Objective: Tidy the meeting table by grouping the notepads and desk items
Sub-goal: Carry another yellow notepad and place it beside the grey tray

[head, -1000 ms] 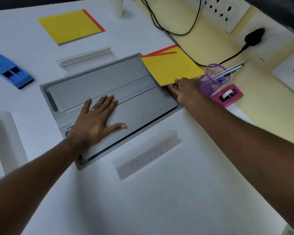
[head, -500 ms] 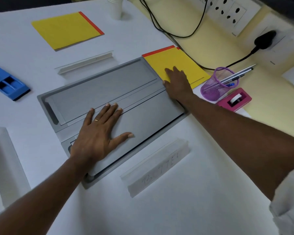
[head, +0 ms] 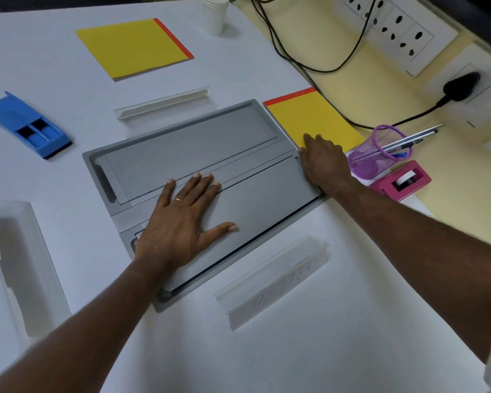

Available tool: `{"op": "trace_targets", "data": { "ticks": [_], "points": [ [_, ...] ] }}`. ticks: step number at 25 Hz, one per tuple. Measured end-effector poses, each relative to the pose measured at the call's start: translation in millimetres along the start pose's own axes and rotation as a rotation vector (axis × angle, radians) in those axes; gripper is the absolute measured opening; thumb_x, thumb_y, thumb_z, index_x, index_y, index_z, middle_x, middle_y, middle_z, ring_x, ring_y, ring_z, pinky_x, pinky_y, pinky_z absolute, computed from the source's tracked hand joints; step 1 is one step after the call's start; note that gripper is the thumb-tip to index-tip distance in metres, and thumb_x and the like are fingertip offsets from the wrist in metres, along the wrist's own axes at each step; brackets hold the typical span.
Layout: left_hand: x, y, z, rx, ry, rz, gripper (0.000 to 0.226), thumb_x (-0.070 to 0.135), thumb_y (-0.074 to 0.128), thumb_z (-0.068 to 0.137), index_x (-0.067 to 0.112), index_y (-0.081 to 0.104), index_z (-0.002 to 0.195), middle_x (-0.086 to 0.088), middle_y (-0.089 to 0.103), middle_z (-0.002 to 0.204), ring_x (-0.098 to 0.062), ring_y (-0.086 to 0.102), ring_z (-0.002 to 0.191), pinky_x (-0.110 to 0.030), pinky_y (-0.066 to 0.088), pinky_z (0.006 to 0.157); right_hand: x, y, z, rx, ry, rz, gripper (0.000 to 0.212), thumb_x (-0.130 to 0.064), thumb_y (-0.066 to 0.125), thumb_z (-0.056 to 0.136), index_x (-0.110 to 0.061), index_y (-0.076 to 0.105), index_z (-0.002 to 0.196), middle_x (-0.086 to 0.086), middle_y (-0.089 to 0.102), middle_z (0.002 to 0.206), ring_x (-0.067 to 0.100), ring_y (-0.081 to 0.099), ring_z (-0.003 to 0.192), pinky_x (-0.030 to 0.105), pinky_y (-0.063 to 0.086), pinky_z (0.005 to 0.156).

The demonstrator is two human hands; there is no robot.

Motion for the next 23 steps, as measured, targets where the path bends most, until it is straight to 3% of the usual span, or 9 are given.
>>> {"op": "trace_targets", "data": {
  "ticks": [12,19,23],
  "points": [
    [0.2,2.0,1.0,-0.013,0.012,0.016,0.09,0.086,0.013,0.089,0.031,0.012,0.16,0.008,0.005,0.169,-0.01,-0.004,0.156,-0.049,0.002,0.127,10.6,-3.1,0.2,0.036,-0.015,-0.005,0.036,-0.026,0.041,0.104,-0.005,0.049,0.132,0.025,0.059,0.122,0.046,0.058,0.109,0.047,0.049,0.085],
    [-0.7,4.0,1.0,0.002,0.006,0.027,0.088,0.084,0.016,0.09,0.031,0.015,0.16,0.008,0.008,0.169,-0.009,-0.001,0.156,-0.049,0.003,0.127,12.8,1.8,6.4,0.042,-0.038,0.029,0.044,-0.024,0.038,0.107,-0.002,0.042,0.145,0.03,0.05,0.142,0.045,0.049,0.128,0.046,0.038,0.107],
    [-0.4,2.7,-0.3,-0.001,0.0,0.008,0.077,0.075,0.017,0.097,0.031,0.016,0.16,0.009,0.008,0.168,-0.009,0.001,0.156,-0.049,0.004,0.127,18.7,10.2,9.0,-0.064,0.003,0.158,0.051,-0.03,0.039,0.106,-0.008,0.035,0.152,0.028,0.034,0.156,0.045,0.034,0.142,0.05,0.03,0.115]
  ]
}}
Point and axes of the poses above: each hand's wrist, its own z-axis towards the middle knuckle, its own y-axis out of the palm, x = y × z, the point moved 10 cm from there along z, towards the middle knuckle
